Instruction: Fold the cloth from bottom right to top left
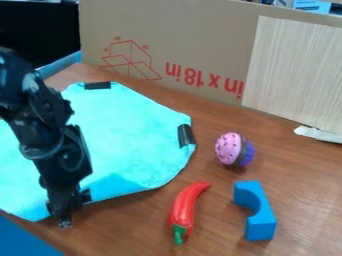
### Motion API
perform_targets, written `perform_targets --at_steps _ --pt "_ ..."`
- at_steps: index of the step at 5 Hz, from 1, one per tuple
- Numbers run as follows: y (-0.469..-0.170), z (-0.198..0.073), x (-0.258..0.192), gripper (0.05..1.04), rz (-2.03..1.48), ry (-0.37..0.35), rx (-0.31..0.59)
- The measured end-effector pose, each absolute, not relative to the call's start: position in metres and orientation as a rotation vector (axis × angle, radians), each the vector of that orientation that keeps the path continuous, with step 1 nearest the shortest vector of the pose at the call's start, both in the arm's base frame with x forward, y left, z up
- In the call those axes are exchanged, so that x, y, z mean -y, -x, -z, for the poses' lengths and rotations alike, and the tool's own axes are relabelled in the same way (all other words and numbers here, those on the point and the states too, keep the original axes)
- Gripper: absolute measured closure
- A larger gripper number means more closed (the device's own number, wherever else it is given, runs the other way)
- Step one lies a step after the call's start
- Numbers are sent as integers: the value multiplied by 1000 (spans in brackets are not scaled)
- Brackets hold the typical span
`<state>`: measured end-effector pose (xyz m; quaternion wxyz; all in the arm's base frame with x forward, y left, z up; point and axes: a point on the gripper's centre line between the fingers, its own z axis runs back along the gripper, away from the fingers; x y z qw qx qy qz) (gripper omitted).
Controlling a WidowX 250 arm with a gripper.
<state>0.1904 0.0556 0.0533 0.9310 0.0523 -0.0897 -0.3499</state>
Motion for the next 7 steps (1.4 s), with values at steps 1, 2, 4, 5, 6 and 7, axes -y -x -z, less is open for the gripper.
perform_targets --at_steps 1,2,4,5,6,7 --pt "-187 -72 -60 1000 702 -52 170" --pt "-206 -92 -78 1000 663 -39 171" --pt "-244 -95 -108 1000 652 -81 149" --pt "-262 -94 -119 1000 672 -91 130" --pt "-278 -93 -129 1000 704 -85 114" --pt "-294 -94 -137 1000 698 -82 111"
